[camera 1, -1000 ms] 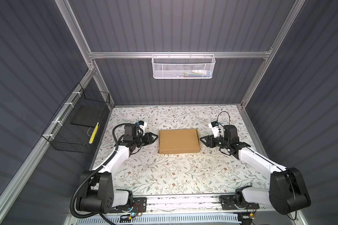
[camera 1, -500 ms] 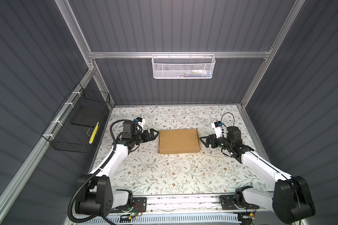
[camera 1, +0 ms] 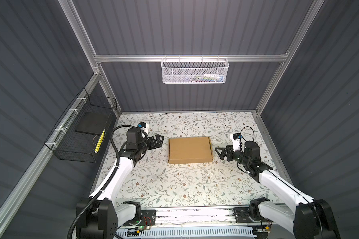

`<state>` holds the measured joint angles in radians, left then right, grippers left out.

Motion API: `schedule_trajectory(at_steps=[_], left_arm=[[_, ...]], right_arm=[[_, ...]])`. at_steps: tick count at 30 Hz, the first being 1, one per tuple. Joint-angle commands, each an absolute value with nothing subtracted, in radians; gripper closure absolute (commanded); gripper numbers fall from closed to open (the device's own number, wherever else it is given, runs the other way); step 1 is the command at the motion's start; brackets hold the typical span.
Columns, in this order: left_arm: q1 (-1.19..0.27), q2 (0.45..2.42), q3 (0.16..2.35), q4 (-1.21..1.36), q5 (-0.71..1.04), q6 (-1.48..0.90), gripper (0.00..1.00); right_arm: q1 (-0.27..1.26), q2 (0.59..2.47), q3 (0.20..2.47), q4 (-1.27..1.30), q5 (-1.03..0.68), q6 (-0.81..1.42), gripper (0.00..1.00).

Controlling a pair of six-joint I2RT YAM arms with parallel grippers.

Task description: Fold the paper box

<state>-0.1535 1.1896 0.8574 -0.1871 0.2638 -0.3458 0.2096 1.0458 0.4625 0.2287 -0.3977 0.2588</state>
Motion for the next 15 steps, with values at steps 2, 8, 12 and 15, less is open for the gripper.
schedule_trajectory(at_steps=[2, 8, 12, 15], left_arm=[[-0.152, 1.170, 0.838, -0.183, 0.186, -0.326, 0.00], [-0.152, 1.134, 0.765, -0.104, 0.089, -0.334, 0.00], [-0.152, 1.100, 0.728, -0.087, -0.002, -0.324, 0.00], [-0.152, 1.082, 0.708, -0.082, -0.070, -0.311, 0.00]], right_arm=[[0.201, 0.995, 0.419, 0.295, -0.308, 0.284, 0.01], [0.191, 0.958, 0.393, 0.273, -0.191, 0.338, 0.01], [0.183, 0.922, 0.376, 0.264, -0.132, 0.350, 0.01], [0.181, 0.862, 0.336, 0.296, -0.069, 0.351, 0.01]])
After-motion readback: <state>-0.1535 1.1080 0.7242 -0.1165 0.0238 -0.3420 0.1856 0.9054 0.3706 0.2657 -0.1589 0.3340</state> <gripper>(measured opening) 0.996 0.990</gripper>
